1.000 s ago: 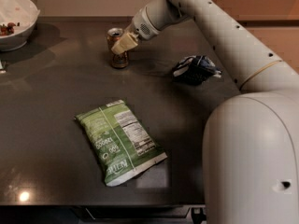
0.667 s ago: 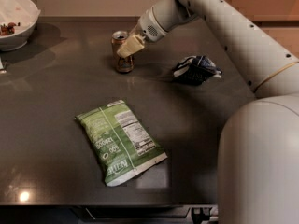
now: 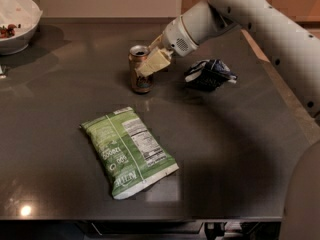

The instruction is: Move orange can near green jalapeno chip bag

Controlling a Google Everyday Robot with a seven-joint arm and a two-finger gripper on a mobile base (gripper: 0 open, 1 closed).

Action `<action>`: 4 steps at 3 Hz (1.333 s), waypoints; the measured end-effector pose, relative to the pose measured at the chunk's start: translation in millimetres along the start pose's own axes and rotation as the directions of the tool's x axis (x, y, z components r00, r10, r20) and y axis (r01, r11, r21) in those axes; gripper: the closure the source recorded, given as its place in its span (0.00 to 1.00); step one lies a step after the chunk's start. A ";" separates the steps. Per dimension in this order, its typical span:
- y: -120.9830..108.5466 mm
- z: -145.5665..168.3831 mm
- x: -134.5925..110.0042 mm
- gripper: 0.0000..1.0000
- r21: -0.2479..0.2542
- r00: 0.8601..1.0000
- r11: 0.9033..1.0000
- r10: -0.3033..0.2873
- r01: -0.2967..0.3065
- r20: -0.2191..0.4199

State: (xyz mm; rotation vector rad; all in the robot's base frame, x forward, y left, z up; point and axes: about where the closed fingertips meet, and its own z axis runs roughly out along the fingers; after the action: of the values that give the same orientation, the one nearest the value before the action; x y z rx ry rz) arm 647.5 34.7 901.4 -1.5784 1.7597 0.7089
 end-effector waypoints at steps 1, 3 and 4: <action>31.3 -15.6 15.2 1.00 -0.049 1.000 0.999 -0.022 0.023 0.013; 71.9 -40.7 33.4 0.82 -0.089 0.998 0.994 -0.068 0.068 0.009; 85.1 -46.8 35.8 0.58 -0.106 0.996 0.991 -0.083 0.085 0.020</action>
Offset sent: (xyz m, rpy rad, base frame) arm -0.0925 -0.0574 -0.0030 -0.0029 0.0085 0.1195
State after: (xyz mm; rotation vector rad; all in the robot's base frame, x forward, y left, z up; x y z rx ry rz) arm 555.8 -13.2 900.6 -1.7032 1.6575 0.7839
